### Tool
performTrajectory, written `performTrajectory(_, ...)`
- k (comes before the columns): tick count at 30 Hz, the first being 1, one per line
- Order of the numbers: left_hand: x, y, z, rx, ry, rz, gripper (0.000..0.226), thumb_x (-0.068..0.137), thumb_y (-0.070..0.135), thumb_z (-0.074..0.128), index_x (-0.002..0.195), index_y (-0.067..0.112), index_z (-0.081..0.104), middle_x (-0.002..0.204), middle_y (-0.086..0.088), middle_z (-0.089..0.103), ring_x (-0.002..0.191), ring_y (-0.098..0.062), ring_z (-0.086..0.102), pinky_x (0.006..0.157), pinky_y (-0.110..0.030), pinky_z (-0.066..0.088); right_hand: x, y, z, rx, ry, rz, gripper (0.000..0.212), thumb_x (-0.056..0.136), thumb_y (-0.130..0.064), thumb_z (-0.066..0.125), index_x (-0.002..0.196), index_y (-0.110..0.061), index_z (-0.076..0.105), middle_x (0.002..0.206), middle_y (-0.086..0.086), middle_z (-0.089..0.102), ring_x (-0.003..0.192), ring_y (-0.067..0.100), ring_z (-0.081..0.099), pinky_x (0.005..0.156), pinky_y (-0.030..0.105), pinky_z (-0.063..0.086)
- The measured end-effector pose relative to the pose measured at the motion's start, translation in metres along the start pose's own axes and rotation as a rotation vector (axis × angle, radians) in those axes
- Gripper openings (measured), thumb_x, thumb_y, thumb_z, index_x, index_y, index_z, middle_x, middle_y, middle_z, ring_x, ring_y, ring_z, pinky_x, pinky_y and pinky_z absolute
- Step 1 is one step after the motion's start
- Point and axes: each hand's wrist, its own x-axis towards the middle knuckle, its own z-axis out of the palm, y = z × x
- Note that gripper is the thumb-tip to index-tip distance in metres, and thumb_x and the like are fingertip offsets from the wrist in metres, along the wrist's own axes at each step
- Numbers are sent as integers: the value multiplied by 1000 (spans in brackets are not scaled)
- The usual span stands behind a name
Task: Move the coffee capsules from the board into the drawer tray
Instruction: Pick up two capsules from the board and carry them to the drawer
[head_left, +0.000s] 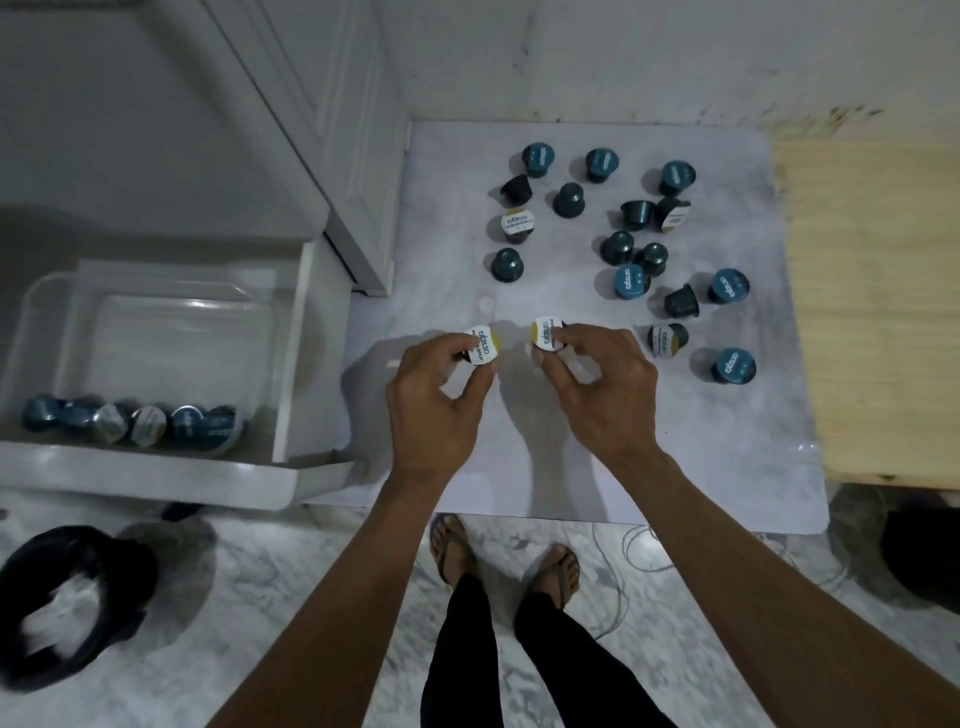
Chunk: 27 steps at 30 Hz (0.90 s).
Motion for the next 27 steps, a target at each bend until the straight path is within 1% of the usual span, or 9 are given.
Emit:
performTrajectory(2,-2,21,-10,-7,16,-32,25,79,18,80,101,14,70,96,12,66,84,-9,63,66,-16,48,0,-12,-16,24,10,10,20,78,-17,81,95,-10,73,96,2,74,77,20,64,72,29,50)
performTrajectory(6,-6,61,-42,-53,24,-14,21,80,22,79,99,19,70,91,14,66,82,-2,61,59,-26,51,-1,-42,-47,107,25,40,22,79,-21,81,99,-15,72,97,-6,71,69,16,60,62,13,42)
performTrajectory(10,-5,88,-96,-54,51,62,23,79,21,79,99,13,71,89,5,69,78,-8,64,54,-35,52,0,-90,-64,191,65,57,23,78,-27,80,97,-15,73,91,-1,72,65,13,58,58,19,44)
performTrajectory(13,0,96,-147,-37,79,73,24,79,24,79,100,15,71,90,5,70,75,-8,64,54,-34,52,4,-130,-65,200,58,35,24,77,-27,80,96,-15,73,87,-2,71,63,6,56,59,10,39)
performTrajectory(19,13,65,-278,49,75,-1,22,77,24,81,97,21,72,85,6,69,70,-14,65,53,-29,52,5,-225,-22,238,11,-52,21,77,-26,81,94,-17,73,82,-9,69,63,12,58,56,13,43)
performTrajectory(21,18,43,-324,97,53,-26,21,76,27,81,94,24,71,82,8,69,63,-9,63,51,-21,50,-1,-253,2,225,-19,-52,20,76,-26,82,93,-19,73,77,-5,69,61,13,58,54,14,43)
performTrajectory(23,27,17,-370,165,27,-46,21,74,30,82,91,27,70,79,9,70,57,-1,61,54,-12,46,-10,-279,28,230,-35,-30,19,76,-26,82,92,-20,74,70,-5,66,61,12,58,54,10,42)
performTrajectory(25,38,-9,-410,222,16,-65,20,73,31,82,90,29,70,75,10,69,60,1,61,58,-17,49,-17,-303,54,246,-69,-10,18,75,-27,82,90,-20,74,70,-9,66,60,11,58,56,9,41)
performTrajectory(27,47,-28,-440,250,-7,-98,19,73,29,83,87,32,70,71,11,66,64,1,60,59,-22,47,-23,-323,75,254,-114,-3,19,75,-28,82,91,-20,75,74,-11,68,60,12,58,55,14,45)
